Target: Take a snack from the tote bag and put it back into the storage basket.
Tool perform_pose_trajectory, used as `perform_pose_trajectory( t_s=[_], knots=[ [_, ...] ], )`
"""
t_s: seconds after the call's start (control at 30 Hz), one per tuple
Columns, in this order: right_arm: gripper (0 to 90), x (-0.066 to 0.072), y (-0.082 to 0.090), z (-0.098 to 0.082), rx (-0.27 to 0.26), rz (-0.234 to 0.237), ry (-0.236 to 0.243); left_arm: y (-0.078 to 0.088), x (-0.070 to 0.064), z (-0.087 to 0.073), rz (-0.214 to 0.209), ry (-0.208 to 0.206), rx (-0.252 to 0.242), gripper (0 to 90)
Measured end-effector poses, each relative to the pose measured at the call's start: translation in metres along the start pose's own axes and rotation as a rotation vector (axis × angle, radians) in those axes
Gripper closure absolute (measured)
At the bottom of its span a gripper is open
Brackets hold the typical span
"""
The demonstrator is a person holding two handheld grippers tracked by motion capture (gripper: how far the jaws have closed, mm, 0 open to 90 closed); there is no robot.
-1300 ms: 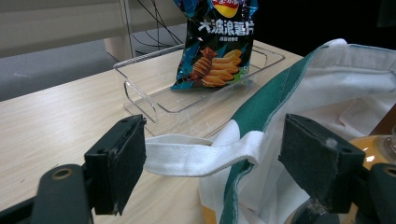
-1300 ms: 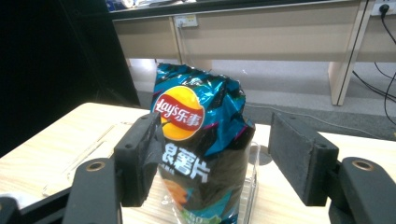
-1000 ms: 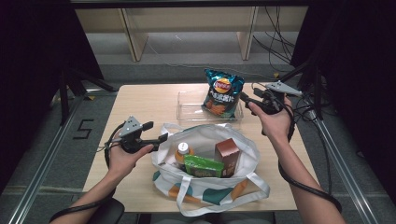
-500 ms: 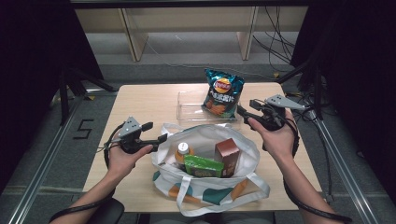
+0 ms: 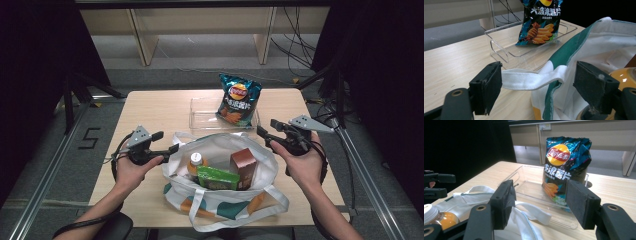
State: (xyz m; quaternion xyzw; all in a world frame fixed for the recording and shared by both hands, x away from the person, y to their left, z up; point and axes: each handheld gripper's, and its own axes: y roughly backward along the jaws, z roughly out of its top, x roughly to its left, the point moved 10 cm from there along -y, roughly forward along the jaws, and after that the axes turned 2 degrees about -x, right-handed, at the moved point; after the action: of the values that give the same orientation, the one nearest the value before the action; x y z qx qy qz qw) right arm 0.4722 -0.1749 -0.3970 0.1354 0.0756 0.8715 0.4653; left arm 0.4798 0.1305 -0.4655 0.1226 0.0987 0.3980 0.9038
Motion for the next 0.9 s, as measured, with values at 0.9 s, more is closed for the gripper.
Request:
perform_pose_trajectory(
  t_s=[0.9],
  knots=[
    [35.8, 0.049, 0.029, -0.010, -0.008, 0.083, -0.018, 0.000, 0.000, 0.002, 0.015, 0.002, 0.002, 21.3]
  ],
)
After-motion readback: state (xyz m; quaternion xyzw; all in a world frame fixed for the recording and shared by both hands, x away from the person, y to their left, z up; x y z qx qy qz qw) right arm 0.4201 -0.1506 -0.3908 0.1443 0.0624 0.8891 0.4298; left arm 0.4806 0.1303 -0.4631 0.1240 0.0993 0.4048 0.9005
